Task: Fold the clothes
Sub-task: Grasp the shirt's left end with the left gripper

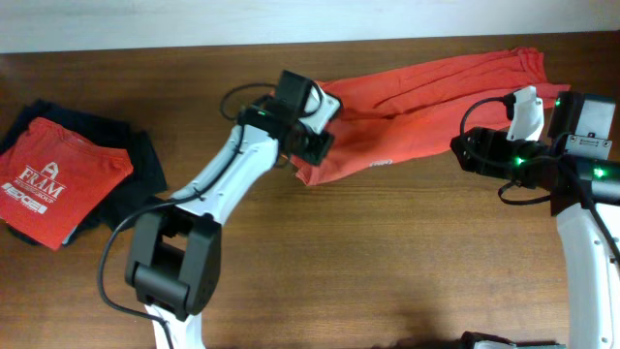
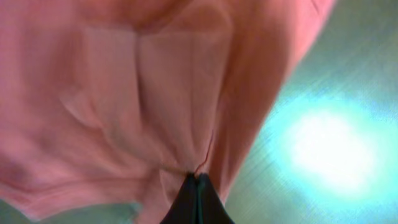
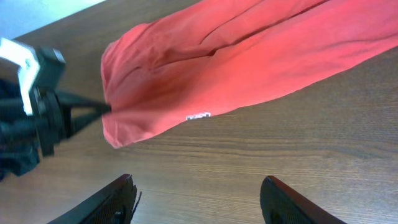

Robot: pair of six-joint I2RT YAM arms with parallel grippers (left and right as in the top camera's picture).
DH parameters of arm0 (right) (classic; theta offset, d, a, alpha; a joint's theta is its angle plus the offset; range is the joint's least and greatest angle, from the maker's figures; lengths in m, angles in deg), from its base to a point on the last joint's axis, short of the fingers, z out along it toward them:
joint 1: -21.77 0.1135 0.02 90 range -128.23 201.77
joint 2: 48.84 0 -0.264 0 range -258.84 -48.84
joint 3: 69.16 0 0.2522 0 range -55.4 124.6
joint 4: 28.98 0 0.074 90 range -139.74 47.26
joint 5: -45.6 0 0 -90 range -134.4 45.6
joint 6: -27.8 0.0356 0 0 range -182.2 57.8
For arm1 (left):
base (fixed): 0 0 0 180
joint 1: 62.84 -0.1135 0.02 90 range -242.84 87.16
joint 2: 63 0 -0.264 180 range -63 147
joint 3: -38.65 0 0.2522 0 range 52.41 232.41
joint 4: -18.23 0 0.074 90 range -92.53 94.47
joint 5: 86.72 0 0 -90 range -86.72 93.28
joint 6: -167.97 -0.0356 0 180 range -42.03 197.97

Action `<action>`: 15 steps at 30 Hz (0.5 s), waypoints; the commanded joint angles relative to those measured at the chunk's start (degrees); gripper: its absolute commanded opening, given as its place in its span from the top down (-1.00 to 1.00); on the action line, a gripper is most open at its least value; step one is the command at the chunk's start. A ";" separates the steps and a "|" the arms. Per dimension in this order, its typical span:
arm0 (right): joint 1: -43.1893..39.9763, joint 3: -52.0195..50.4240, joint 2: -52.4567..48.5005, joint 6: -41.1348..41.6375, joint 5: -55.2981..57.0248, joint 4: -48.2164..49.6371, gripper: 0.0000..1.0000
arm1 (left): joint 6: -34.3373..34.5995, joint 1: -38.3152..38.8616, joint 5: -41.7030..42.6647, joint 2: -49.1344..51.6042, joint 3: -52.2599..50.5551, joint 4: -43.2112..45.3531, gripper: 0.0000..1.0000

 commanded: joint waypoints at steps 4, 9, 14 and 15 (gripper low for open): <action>0.00 0.85 0.44 -0.63 1.62 -0.02 -0.38 | 1.66 8.74 -2.51 -0.85 0.13 -17.14 0.99; 0.00 0.85 0.44 -0.63 1.64 0.00 -0.39 | 6.84 10.38 -8.57 -0.85 0.13 -28.98 0.99; 0.00 0.85 0.44 -0.63 1.64 -0.24 -0.38 | 9.75 10.34 -12.20 -0.85 -0.94 -36.59 0.99; 0.00 0.85 0.44 -0.63 1.64 -0.31 -0.39 | 11.10 10.34 -15.21 -0.87 -1.46 -38.75 0.99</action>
